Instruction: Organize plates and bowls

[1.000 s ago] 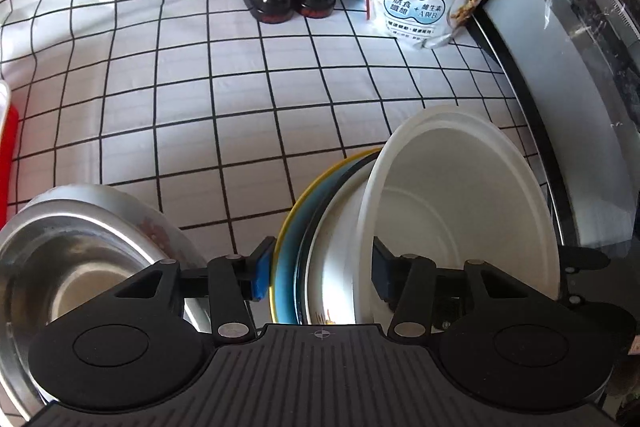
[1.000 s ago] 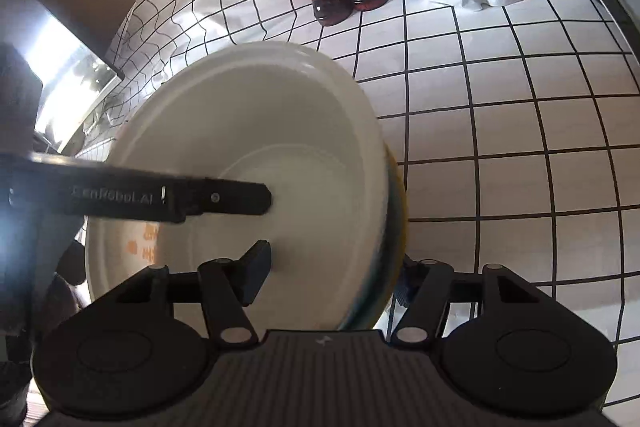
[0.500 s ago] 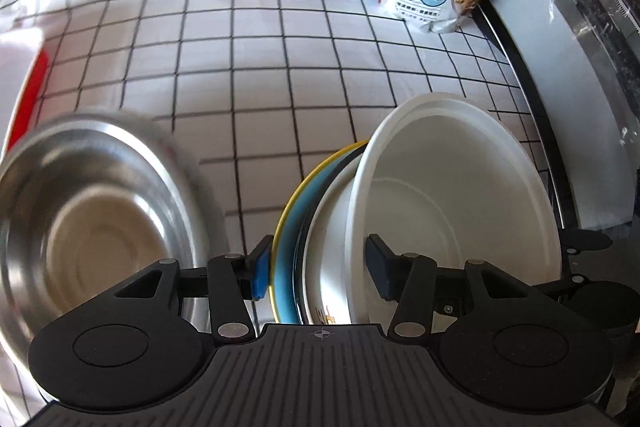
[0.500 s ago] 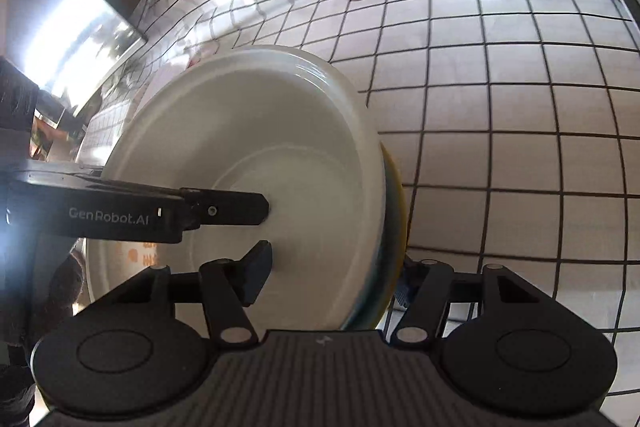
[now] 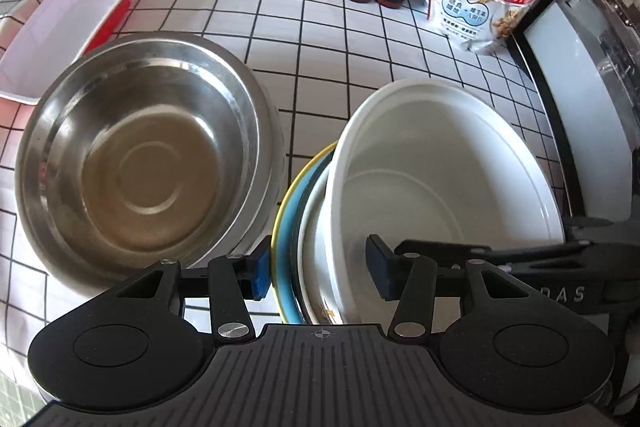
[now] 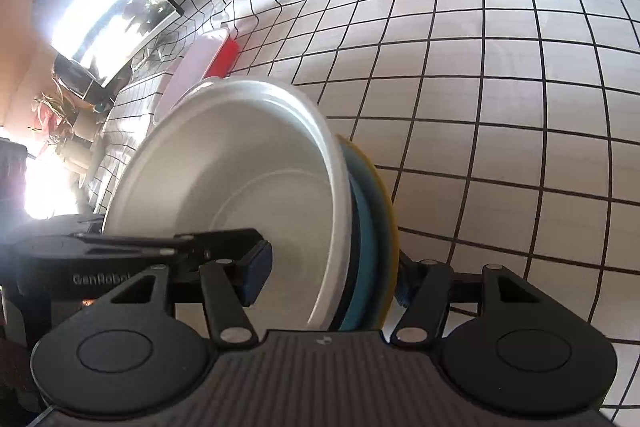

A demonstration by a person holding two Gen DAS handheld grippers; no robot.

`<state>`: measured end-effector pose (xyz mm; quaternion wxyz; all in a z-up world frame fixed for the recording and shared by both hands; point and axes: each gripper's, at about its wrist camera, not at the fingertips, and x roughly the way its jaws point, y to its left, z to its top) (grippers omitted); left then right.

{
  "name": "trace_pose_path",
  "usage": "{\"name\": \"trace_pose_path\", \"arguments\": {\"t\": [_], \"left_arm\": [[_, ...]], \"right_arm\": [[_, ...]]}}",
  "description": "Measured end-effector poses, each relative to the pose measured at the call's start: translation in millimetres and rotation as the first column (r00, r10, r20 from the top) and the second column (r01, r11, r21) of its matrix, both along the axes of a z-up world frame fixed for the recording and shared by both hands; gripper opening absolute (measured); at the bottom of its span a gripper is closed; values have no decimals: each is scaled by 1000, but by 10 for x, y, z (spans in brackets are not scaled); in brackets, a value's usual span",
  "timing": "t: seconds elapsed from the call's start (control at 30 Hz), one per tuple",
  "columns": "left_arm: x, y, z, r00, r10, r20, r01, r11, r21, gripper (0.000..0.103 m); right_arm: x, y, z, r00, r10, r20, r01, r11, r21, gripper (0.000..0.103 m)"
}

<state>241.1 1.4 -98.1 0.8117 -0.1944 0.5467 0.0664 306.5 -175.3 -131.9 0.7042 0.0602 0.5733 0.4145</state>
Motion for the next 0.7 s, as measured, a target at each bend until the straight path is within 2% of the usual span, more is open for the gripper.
{"name": "trace_pose_path", "arguments": {"t": [0.23,0.53,0.7], "left_arm": [[-58,-1,18,1000,19,0,-19,1000,-17,50],[-47,-50,55,1000,14,13,-14,1000,10,49],[-78,22,23,999,46,-5,-46,999,-11,44]], "right_arm": [[-56,-24,1,1000,-14,5,14,1000,0,62],[-6,-46,-23,1000,-3,-14,3,1000,-5,62],[-12,-35,127,997,6,76,-5,1000,-12,62]]}}
